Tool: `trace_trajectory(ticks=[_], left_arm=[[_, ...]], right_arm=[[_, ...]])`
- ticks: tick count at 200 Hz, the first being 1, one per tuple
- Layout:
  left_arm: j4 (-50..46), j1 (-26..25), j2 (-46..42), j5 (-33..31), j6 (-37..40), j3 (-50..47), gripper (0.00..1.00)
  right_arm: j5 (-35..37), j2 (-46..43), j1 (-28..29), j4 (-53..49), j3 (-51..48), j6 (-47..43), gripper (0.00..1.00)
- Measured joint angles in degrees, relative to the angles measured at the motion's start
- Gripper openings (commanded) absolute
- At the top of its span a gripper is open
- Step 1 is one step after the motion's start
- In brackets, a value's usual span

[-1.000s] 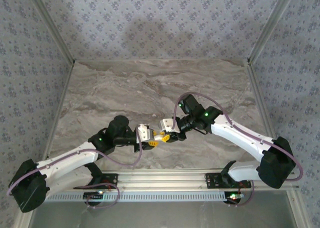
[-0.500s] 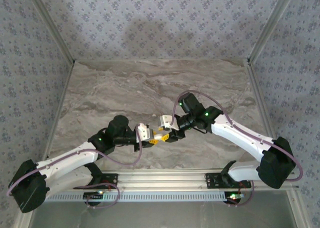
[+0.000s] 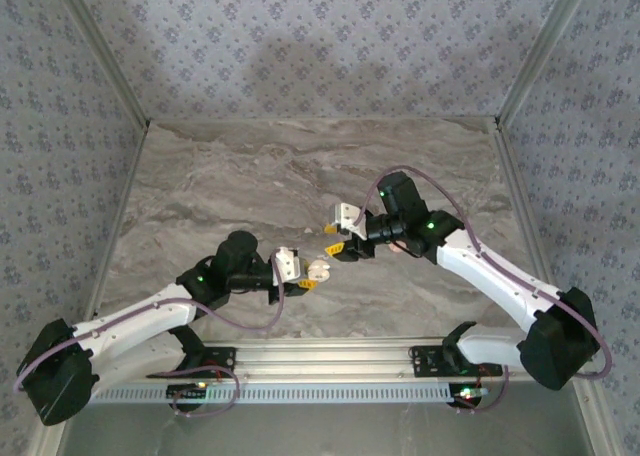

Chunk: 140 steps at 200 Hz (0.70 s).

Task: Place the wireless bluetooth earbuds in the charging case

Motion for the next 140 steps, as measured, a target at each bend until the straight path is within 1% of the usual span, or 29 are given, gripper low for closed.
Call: trace_trajectory(ticks=[26,42,58,93,114,126,140], left_arm=[[2.8,0.0,-0.3,-1.2,-1.0,-1.0,0.17],[6.7,0.2,-1.3,-3.4,-2.9,-3.9,0.17],[10.1,1.5,-2.1,-5.3,-5.5,-7.2,0.17],[14.2,7.0,-3.9,-10.9,-12.2,-11.5,0.17],[15.6,9.6,-6.0,-14.3,-16.1,-13.0,0.16],[15.5,11.8,-6.8,-15.5,-18.5,-13.2,0.15],[15.3,15.3,-7.2,-16.5,-21.3,-13.2,0.15]], right_arm=[[0.4,-0.3,-0.2,0.8,-0.4,2.9,0.47],[1.6,-1.1,-0.8,1.3,-0.8,6.4,0.47],[3.1,-1.6,-1.3,1.5,-0.9,10.4,0.47],[8.6,-0.5,-1.5,0.7,-0.5,24.0,0.47],[12.6,2.6,-1.2,-2.4,1.8,31.8,0.41],[14.2,5.0,-0.9,-4.6,3.8,34.5,0.39],[15.6,7.9,0.0,-6.8,6.6,35.2,0.4]])
